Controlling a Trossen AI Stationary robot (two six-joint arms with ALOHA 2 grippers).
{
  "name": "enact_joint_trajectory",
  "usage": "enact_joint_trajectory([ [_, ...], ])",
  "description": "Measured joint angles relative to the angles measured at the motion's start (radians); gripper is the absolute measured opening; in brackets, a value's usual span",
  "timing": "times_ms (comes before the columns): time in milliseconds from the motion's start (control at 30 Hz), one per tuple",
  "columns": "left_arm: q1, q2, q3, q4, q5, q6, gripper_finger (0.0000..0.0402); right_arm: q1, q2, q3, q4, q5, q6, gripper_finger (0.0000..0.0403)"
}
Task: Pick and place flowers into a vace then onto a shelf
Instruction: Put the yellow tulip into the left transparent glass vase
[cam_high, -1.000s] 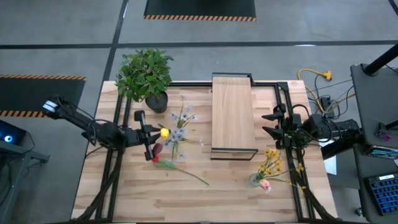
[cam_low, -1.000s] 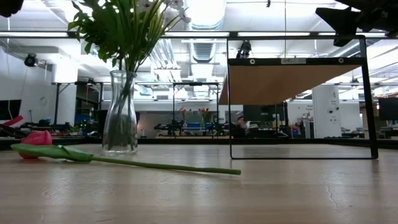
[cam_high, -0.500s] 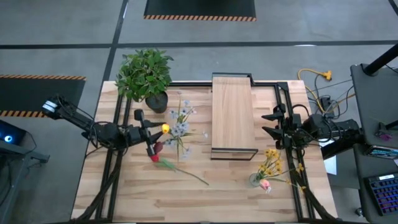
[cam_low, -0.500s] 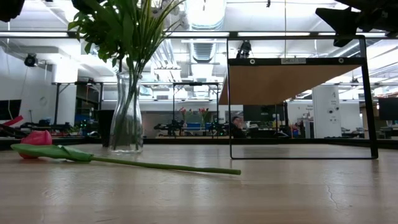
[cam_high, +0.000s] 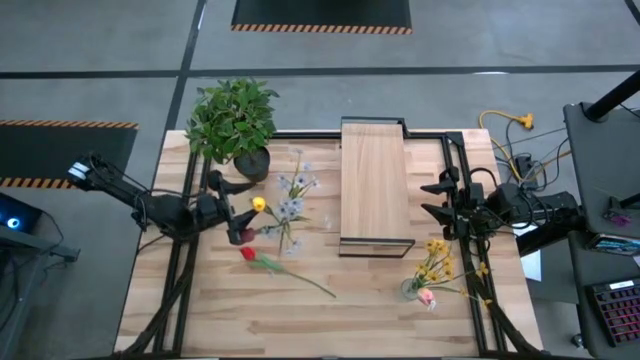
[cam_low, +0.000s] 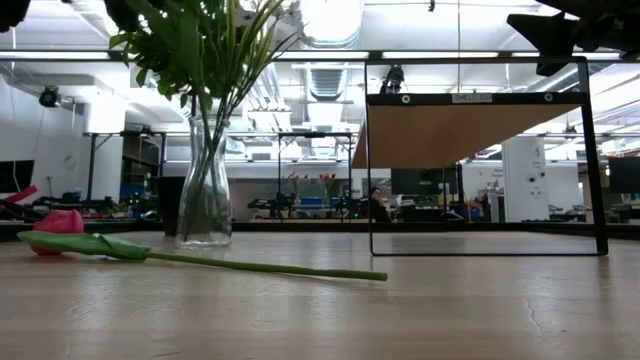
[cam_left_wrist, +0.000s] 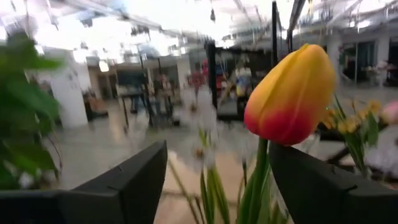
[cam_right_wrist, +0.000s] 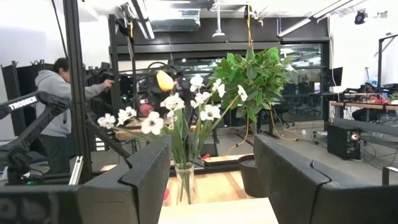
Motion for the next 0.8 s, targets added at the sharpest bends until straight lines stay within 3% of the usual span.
enact_joint_trajectory([
  [367, 0.000, -0.027, 0.012, -0.183, 0.041, -0.239, 0.0324, 0.000, 0.000, 0.000, -0.001, 0.000, 0.000, 0.0219],
  [567, 0.000, -0.035, 0.110, -0.468, 0.151, -0.403, 0.0333, 0.000, 0.000, 0.000, -0.001, 0.000, 0.000, 0.0219],
  [800, 0.008, -0.011, 0.234, -0.620, 0.144, -0.416, 0.0334, 0.000, 0.000, 0.000, -0.001, 0.001, 0.000, 0.0219],
])
